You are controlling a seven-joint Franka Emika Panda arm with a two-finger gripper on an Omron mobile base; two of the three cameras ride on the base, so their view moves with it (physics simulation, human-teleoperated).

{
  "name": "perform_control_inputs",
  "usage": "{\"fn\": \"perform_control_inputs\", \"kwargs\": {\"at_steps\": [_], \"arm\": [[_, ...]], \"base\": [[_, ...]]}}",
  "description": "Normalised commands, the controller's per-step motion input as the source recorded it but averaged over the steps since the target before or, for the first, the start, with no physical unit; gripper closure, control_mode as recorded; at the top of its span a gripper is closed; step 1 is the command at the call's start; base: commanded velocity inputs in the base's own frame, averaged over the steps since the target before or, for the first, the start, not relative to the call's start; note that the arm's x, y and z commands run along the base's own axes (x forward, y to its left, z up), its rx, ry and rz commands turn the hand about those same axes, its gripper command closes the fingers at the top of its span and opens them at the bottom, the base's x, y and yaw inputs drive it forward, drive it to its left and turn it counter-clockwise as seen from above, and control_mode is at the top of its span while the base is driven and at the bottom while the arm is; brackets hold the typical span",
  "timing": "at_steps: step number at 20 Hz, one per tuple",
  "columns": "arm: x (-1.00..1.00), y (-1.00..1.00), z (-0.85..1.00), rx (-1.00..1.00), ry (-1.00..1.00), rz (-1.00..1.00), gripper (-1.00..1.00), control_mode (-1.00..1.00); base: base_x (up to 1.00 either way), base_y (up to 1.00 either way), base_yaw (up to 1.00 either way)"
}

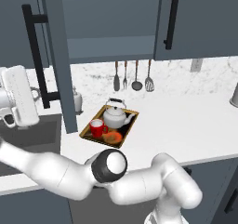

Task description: Pick the kettle from the counter and place it on the tray. Then pick the mug from the cabinet and place it on the tray. Then close the cabinet doors.

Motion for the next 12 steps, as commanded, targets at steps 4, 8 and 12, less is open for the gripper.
{"fn": "perform_control_inputs", "kwargs": {"at_steps": [4,8,12], "arm": [[0.0,-1.0,0.08,0.01,-0.45,-0.2,1.0,-1.0],[0.0,-1.0,0.0,0.0,-0.57,-0.12,1.0,-1.0],[-0.12,-1.0,0.0,0.0,-0.54,-0.06,1.0,-1.0]], "base": [[0.0,0.0,0.0],[0.0,0.0,0.0],[0.0,0.0,0.0]]}}
